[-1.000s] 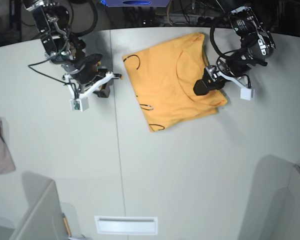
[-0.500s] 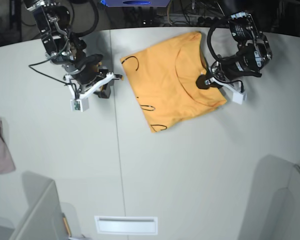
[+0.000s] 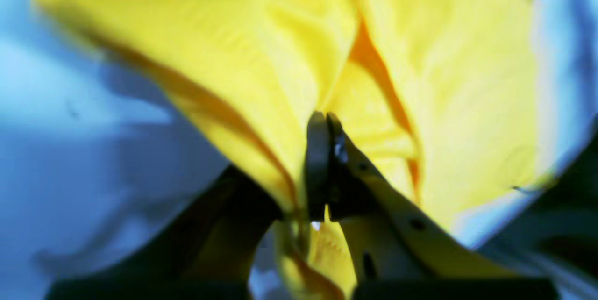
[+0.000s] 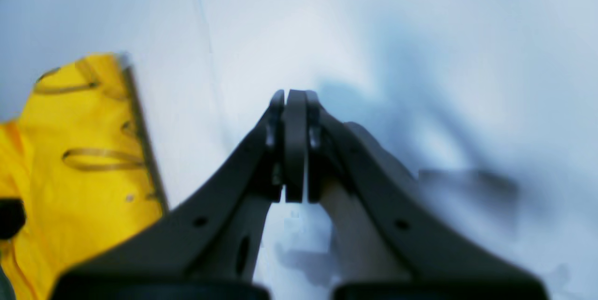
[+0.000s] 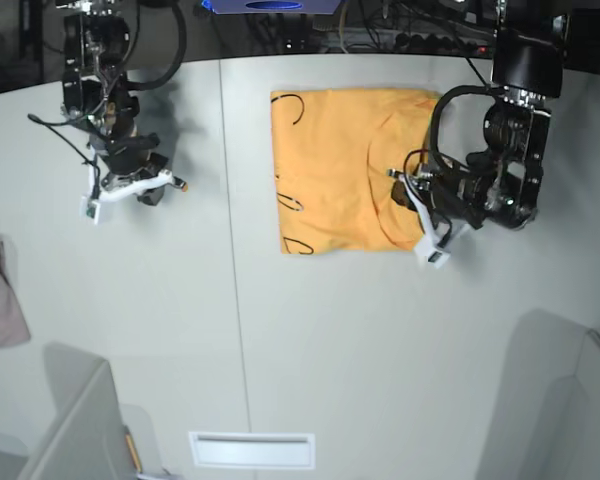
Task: Fold the T-shirt properly
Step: 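Lower the left gripper onto the folded shirt's edge, then grasp the shirt edge with the left gripper and slide it straight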
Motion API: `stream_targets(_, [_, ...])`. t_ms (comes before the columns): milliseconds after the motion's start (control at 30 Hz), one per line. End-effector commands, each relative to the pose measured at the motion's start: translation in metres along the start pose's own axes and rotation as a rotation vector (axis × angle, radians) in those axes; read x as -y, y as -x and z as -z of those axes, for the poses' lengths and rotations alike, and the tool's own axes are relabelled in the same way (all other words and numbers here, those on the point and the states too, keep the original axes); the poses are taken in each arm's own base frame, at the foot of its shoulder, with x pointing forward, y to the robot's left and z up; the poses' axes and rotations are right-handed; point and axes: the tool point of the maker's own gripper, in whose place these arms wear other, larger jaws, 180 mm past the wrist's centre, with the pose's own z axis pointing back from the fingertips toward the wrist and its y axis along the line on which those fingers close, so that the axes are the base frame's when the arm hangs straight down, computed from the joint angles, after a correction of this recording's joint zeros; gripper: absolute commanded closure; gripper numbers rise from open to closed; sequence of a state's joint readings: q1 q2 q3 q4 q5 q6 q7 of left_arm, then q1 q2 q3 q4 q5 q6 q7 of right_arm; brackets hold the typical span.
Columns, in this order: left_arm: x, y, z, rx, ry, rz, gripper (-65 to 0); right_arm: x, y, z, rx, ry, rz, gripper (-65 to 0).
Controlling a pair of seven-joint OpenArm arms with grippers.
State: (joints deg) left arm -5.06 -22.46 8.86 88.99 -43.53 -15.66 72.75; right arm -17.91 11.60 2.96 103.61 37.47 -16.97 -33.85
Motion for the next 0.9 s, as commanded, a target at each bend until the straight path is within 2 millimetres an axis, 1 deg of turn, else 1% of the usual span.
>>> stream_targets(0, [0.003, -0.014, -0.004, 0.013, -0.014, 0.068, 0.0, 0.008, -0.009, -0.001, 0.032, 0.018, 0.012, 0.0])
stream_targets(133, [0.013, -0.025, 0.003, -0.044, -0.070, 0.247, 0.0, 0.040, 0.000, 0.000, 0.018, 0.096, 0.079, 0.0])
stream_targets(200, [0.021, -0.034, 0.007, -0.062, -0.089, 0.331, 0.0, 0.046, -0.001, -0.002, 0.024, 0.111, 0.090, 0.0])
stream_targets(300, [0.030, -0.040, 0.012, -0.098, -0.122, 0.468, 0.0, 0.060, -0.002, -0.006, 0.037, 0.142, 0.109, 0.0])
stream_targets(333, [0.038, -0.045, 0.015, -0.090, -0.116, 0.523, 0.0, 0.061, -0.001, -0.007, 0.040, 0.146, 0.128, 0.0])
stream_targets(400, [0.054, -0.051, 0.022, -0.070, -0.087, 0.662, 0.0, 0.071, -0.001, -0.011, 0.054, 0.171, 0.174, 0.0])
stream_targets(500, [0.065, -0.053, 0.027, -0.072, -0.079, 0.858, 0.0, 0.088, -0.002, -0.016, 0.079, 0.214, 0.243, 0.0])
stream_targets(600, [0.072, -0.054, 0.033, -0.069, -0.094, 1.007, 0.0, 0.100, -0.002, -0.022, 0.090, 0.244, 0.269, 0.0])
stream_targets(633, [0.076, -0.054, 0.037, -0.067, -0.092, 1.072, 0.0, 0.102, 0.000, -0.023, 0.087, 0.249, 0.269, 0.0])
stream_targets(700, [0.085, -0.059, 0.041, -0.050, -0.082, 1.208, 0.0, 0.105, 0.002, -0.024, 0.085, 0.255, 0.269, 0.0])
stream_targets(767, [0.085, -0.056, 0.044, -0.062, -0.048, 1.298, 0.0, 0.107, 0.006, -0.026, 0.077, 0.263, 0.269, 0.0])
stream_targets(867, [0.078, -0.071, 0.051, -0.039, -0.067, 1.316, 0.0, 0.109, 0.011, -0.028, 0.069, 0.269, 0.269, 0.0])
